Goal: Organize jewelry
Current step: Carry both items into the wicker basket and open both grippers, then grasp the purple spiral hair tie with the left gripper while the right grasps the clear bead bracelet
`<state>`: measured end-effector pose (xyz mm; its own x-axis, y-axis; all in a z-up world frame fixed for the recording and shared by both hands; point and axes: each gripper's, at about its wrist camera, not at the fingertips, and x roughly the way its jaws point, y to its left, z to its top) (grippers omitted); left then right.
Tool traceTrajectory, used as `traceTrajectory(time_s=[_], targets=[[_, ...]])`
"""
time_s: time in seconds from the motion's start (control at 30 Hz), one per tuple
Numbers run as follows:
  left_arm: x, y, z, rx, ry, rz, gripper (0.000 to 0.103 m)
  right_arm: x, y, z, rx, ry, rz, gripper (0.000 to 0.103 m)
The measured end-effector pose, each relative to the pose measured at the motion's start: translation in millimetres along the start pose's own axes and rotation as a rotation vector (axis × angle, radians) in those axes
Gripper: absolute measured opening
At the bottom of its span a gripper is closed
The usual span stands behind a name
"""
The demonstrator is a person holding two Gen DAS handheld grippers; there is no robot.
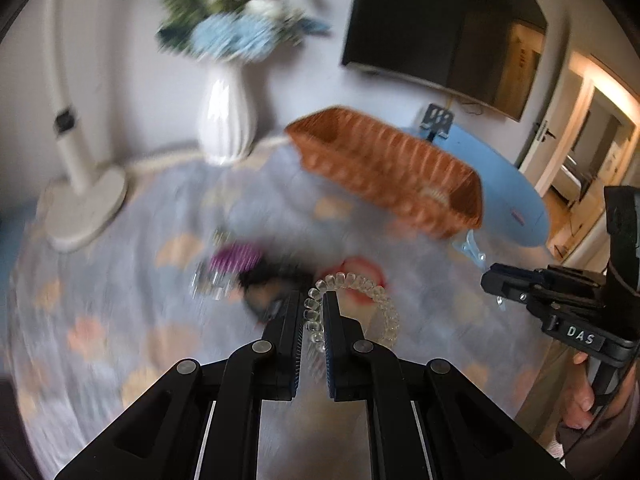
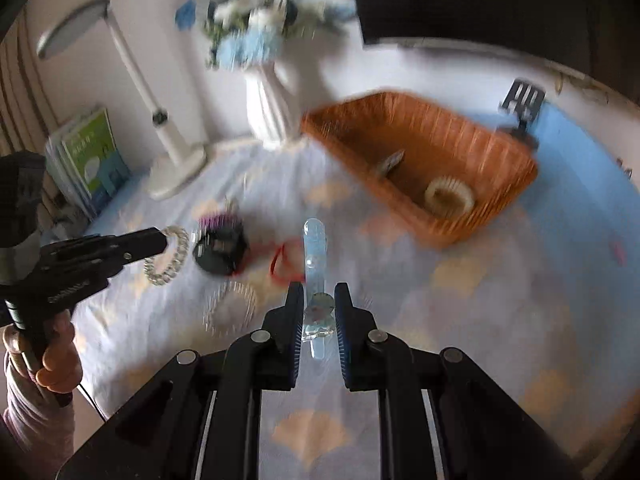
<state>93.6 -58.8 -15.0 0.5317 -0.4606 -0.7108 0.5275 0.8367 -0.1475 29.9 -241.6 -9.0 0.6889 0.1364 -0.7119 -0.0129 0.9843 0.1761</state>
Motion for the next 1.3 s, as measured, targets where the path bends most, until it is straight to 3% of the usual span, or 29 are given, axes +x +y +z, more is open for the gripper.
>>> traceTrajectory(time_s=[0.2,0.4,0.67,0.8,0.97,1.03,1.13,1.3], targets=[[19,-39,74,0.096,-0.041,-0.009,0.009,-3,-44,62,0.010,-0.079,-0.101,0.017],[78,-66,132,0.085,-0.001,-0.055,0.009,46,-106,106,0.063,-0.012,-0.128,0.017],[175,-100,145,0.100,0.123,-0.046,0.009,118,-158,121,0.130,0.170,-0.037,0.017],[195,-107,144,0.107,0.149,-0.036,0.010,126,-164,118,0.149,0.177,-0.029,0.018],[184,-106,142,0.092,0.141,-0.074,0.022,111,-172,116,0.189,0.145,0.000,0.024],[166,-104,143,0.084,0.115,-0.075,0.029,98,-172,116,0.210,0.130,0.005,0.031],[129,-100,142,0.076,0.052,-0.086,0.041,76,-165,116,0.218,0.096,0.000,0.034],[59,-87,134,0.075,-0.040,-0.105,0.043,30,-122,113,0.155,0.042,-0.010,0.035]])
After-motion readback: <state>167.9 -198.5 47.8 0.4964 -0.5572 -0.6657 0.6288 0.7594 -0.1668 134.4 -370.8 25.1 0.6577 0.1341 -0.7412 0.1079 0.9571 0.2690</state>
